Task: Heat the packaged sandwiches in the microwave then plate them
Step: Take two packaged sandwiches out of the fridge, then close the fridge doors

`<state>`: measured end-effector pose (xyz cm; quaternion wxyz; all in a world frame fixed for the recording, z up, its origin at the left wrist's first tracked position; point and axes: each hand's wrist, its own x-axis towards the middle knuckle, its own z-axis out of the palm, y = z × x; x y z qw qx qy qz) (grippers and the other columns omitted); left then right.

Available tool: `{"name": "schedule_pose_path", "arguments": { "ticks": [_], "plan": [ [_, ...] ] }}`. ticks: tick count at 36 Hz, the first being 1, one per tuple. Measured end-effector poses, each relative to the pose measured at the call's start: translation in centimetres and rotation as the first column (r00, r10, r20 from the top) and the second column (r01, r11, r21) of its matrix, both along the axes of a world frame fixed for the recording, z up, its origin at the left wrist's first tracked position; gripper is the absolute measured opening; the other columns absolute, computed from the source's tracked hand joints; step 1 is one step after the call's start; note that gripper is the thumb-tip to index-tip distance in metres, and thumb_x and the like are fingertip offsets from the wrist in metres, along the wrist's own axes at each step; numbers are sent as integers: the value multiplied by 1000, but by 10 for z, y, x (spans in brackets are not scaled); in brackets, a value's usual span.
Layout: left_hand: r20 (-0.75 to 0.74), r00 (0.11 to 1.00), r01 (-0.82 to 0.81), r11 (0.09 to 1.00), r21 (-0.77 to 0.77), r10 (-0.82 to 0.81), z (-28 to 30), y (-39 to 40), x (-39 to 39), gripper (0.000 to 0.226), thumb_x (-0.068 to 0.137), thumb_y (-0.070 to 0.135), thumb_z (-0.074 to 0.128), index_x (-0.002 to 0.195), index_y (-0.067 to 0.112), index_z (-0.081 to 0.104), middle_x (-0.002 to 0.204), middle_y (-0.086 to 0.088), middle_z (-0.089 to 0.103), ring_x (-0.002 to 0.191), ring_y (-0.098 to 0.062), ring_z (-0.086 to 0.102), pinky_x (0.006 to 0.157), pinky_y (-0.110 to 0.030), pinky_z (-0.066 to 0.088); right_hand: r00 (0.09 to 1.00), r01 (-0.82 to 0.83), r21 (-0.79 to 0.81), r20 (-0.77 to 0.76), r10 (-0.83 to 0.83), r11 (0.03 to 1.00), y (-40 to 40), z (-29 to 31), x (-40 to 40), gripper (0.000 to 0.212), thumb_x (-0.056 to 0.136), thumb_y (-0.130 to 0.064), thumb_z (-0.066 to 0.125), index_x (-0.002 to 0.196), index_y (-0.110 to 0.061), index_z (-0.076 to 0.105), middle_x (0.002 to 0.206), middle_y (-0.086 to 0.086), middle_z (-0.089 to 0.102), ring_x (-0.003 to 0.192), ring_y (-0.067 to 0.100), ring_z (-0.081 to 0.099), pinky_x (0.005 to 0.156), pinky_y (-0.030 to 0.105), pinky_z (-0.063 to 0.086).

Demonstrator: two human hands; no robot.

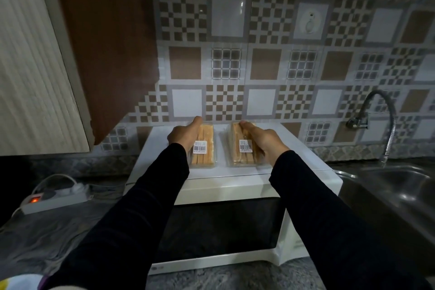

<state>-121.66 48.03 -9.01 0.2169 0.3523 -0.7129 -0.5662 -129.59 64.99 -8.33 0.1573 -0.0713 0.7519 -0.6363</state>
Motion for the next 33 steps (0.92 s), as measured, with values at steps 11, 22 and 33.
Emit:
{"name": "schedule_pose_path", "arguments": {
  "ticks": [11,22,33],
  "plan": [
    [-36,982,-188,979,-74,185,8,3,38,81,95,63,18,136,-1,47,141,-19,47,127,-33,47,109,-40,36,927,118,-96,-347,-145,988,3,28,38,63,92,-46,55,142,-9,43,146,9,45,134,25,43,111,35,35],
    [-27,929,-370,925,-89,369,-1,20,132,63,103,43,14,141,1,41,145,-21,41,133,-32,41,111,-37,29,945,-198,-202,-301,132,959,-13,19,116,50,94,-42,53,136,-15,50,126,-5,54,108,10,47,91,25,36],
    [-23,767,-635,754,-169,641,-30,52,284,62,103,43,18,130,0,53,136,-19,51,127,-33,45,107,-39,31,862,-498,-180,-217,459,848,-29,-22,213,20,95,-41,53,102,-23,54,96,-7,53,96,12,48,89,26,37]
  ]
}}
